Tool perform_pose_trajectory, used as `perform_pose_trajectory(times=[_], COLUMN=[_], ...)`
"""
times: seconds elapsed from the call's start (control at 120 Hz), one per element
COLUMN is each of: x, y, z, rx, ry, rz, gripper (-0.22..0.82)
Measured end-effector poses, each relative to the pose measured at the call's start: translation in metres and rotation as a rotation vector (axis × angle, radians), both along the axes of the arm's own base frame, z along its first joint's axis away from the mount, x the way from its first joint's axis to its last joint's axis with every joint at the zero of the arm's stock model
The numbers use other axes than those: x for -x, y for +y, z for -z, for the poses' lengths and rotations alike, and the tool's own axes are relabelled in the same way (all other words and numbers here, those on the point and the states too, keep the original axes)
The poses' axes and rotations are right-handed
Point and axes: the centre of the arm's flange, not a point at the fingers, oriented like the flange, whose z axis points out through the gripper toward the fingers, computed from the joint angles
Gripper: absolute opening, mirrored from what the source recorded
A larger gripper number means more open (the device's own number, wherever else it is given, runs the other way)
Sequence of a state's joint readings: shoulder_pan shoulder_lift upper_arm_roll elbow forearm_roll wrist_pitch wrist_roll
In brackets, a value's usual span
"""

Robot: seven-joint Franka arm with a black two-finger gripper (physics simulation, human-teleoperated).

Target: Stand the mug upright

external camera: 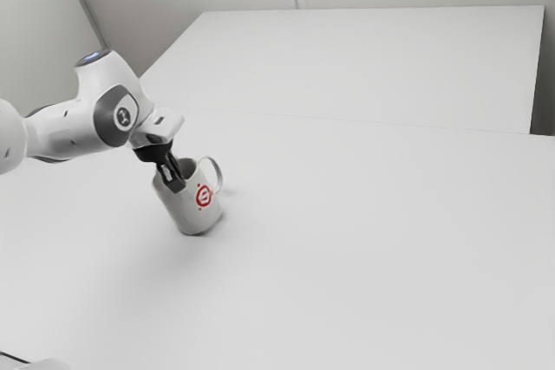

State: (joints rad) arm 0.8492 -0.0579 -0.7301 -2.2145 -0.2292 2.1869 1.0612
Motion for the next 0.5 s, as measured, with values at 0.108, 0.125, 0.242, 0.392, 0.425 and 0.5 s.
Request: perform_pose_trajectory(times=[0.108,0.125,0.242,0.392,0.425,0.5], x=[-0.001,-0.001,-0.002,-0.004,-0.004,-0.007], y=[-0.007,-0.009,-0.014,-0.017,-0.018,-0.018], z=[0.0,0.0,-0.009,-0.042,-0.049,-0.063], rx=[-0.005,-0.007,-0.026,-0.058,-0.058,-0.048], ry=[-0.002,-0.002,-0.018,-0.044,-0.04,-0.015], rz=[-0.005,-0.004,-0.011,-0.052,-0.076,-0.143], gripper=[0.21,0.24,0.39,0.5,0.52,0.54])
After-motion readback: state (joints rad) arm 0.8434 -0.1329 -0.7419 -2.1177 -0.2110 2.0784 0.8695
